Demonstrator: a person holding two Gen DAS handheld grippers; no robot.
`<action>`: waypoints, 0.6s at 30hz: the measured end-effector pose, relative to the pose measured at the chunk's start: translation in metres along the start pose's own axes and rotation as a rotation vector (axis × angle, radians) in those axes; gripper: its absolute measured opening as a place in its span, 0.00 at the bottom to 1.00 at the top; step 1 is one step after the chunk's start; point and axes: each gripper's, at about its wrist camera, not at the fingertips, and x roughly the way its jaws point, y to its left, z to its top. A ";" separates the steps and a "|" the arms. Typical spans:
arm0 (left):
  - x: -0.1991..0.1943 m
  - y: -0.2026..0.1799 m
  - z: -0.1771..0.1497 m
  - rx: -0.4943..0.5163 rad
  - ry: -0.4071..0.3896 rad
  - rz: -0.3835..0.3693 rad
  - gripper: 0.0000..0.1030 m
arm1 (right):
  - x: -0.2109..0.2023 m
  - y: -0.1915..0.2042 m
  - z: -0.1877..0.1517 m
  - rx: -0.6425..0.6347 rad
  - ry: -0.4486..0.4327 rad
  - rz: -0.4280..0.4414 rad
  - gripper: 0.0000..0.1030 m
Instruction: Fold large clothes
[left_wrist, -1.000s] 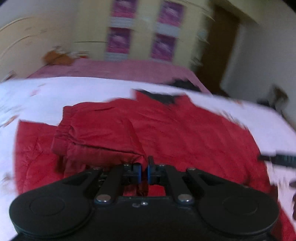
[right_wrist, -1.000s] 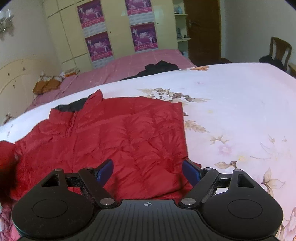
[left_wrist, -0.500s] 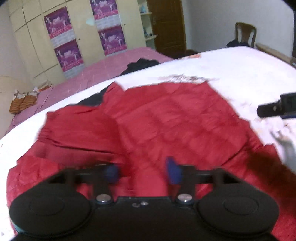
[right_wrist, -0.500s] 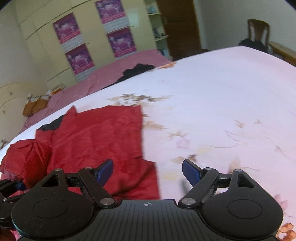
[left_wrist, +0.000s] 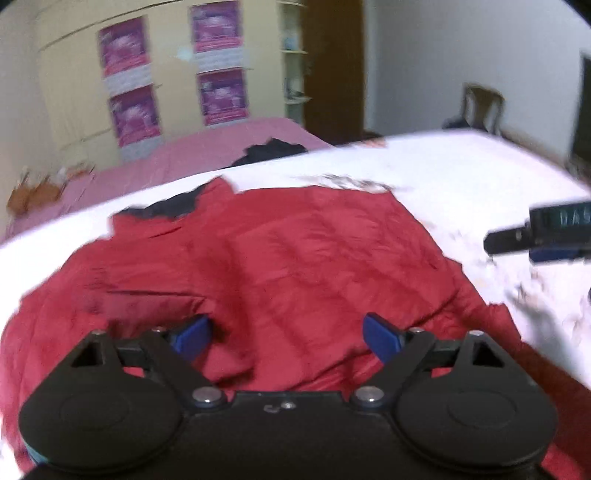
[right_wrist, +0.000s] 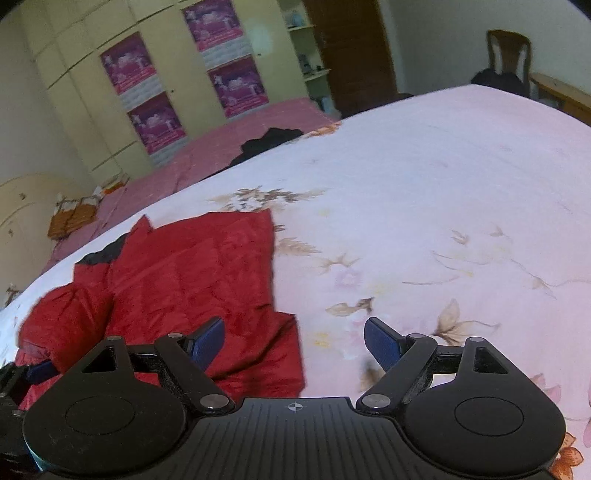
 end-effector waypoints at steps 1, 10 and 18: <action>-0.009 0.014 -0.006 -0.048 -0.010 0.003 0.80 | 0.001 0.005 0.000 -0.010 -0.002 0.008 0.79; -0.056 0.155 -0.056 -0.510 0.001 0.166 0.56 | 0.011 0.119 -0.017 -0.349 -0.021 0.216 0.75; -0.036 0.195 -0.064 -0.602 0.071 0.133 0.53 | 0.038 0.252 -0.060 -0.802 -0.042 0.302 0.59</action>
